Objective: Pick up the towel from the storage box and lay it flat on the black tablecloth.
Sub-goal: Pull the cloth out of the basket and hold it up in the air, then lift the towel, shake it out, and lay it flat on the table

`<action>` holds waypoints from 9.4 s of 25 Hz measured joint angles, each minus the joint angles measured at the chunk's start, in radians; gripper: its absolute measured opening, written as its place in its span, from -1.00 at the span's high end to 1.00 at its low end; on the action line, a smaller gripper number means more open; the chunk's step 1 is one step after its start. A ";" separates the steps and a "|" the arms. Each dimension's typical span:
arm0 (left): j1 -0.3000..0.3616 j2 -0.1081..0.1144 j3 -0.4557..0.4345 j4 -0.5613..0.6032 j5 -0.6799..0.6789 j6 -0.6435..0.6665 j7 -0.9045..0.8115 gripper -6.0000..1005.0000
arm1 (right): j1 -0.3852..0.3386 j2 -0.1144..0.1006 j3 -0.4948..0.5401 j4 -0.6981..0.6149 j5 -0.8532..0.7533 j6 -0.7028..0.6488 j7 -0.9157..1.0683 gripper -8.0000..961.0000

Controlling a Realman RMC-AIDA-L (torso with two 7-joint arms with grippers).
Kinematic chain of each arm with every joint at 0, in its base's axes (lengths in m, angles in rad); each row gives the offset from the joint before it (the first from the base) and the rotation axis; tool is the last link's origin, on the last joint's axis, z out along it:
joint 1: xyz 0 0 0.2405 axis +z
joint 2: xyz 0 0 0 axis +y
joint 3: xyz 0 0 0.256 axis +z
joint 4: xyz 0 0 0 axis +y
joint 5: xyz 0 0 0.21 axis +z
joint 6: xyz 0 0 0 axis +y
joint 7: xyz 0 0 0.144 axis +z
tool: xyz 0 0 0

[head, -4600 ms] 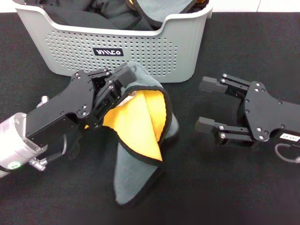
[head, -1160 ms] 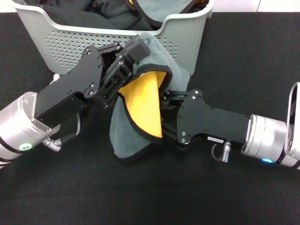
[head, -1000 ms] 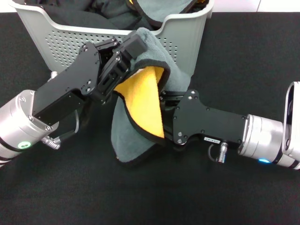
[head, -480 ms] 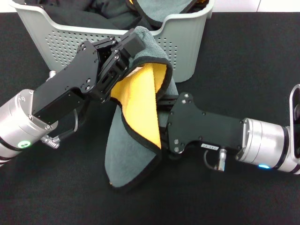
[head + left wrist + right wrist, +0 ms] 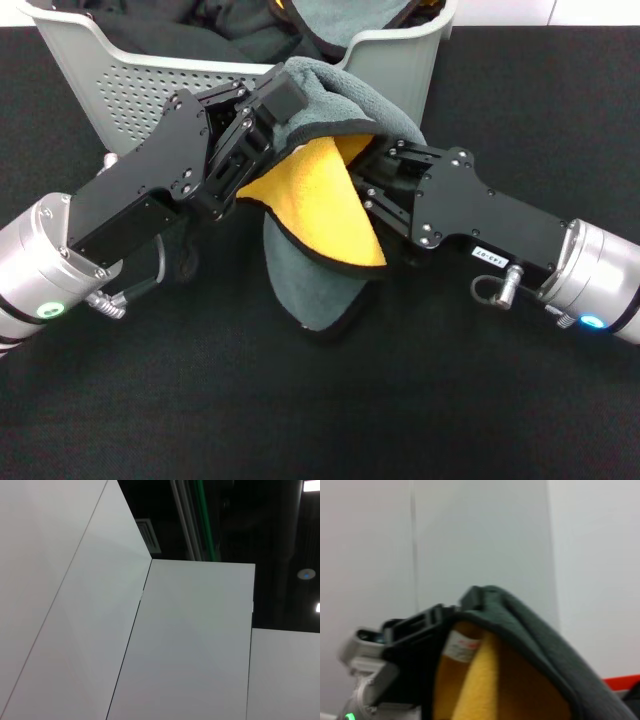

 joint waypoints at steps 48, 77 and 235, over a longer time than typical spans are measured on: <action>-0.053 -0.003 0.006 -0.039 0.003 -0.011 0.006 0.94 | 0.049 0.000 -0.129 -0.009 0.081 0.132 0.049 0.33; -0.063 -0.003 0.006 -0.052 0.000 -0.011 0.023 0.94 | 0.085 0.000 -0.150 -0.015 0.079 0.143 0.034 0.76; 0.050 -0.006 -0.155 -0.430 0.077 -0.424 0.815 -0.12 | 0.094 -0.014 1.054 -0.877 -1.617 -0.127 1.126 0.96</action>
